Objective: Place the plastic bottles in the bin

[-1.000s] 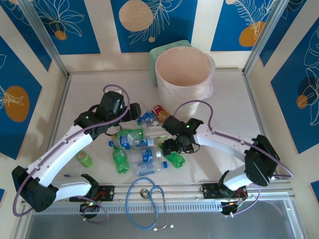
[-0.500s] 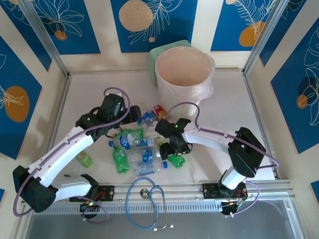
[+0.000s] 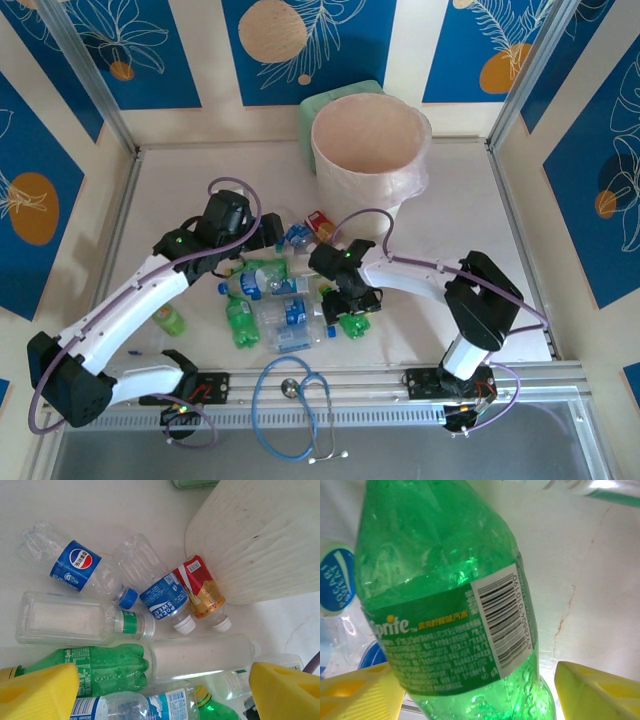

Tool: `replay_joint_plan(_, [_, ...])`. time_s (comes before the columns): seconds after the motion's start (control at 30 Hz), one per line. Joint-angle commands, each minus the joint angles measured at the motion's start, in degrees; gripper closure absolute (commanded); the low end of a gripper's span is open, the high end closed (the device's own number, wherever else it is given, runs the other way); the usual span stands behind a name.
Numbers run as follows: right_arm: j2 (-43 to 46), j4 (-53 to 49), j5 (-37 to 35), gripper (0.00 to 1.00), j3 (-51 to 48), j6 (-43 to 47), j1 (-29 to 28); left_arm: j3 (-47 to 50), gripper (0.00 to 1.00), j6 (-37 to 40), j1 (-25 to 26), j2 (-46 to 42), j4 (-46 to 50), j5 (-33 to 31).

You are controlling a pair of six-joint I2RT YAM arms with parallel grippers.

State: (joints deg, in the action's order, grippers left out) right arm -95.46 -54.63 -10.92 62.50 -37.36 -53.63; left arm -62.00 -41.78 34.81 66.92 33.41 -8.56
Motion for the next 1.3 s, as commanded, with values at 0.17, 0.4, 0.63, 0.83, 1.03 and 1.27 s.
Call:
replay_joint_plan(0.17, [-1.7, 0.5, 0.6, 0.22, -1.6, 0.7, -0.5, 1.2, 0.12, -1.4, -1.1, -0.1, -1.6, 1.5])
replay_joint_plan(0.4, [-1.0, 1.1, 0.4, 0.26, -2.9, 0.2, -0.7, 1.8, 0.12, -2.0, -1.3, -0.5, -1.8, 1.6])
replay_joint_plan(0.63, [0.0, 1.0, -0.4, 0.32, -3.9, -0.3, -1.0, 2.3, 0.12, -2.7, -1.5, -0.6, -2.0, 1.6])
replay_joint_plan(0.83, [2.4, 0.6, -1.6, 0.35, -4.0, -0.8, -1.7, 2.5, 0.12, -3.2, -1.5, -0.6, -2.3, 1.2])
replay_joint_plan(1.03, [5.6, -0.3, -3.1, 0.39, -3.5, -1.1, -2.9, 2.5, 0.12, -3.6, -1.5, -0.5, -2.5, 1.2])
replay_joint_plan(1.27, [10.8, -3.5, -5.6, 0.41, -0.9, -1.8, -4.6, 2.5, 0.13, -4.1, -1.6, -0.9, -2.2, 0.3])
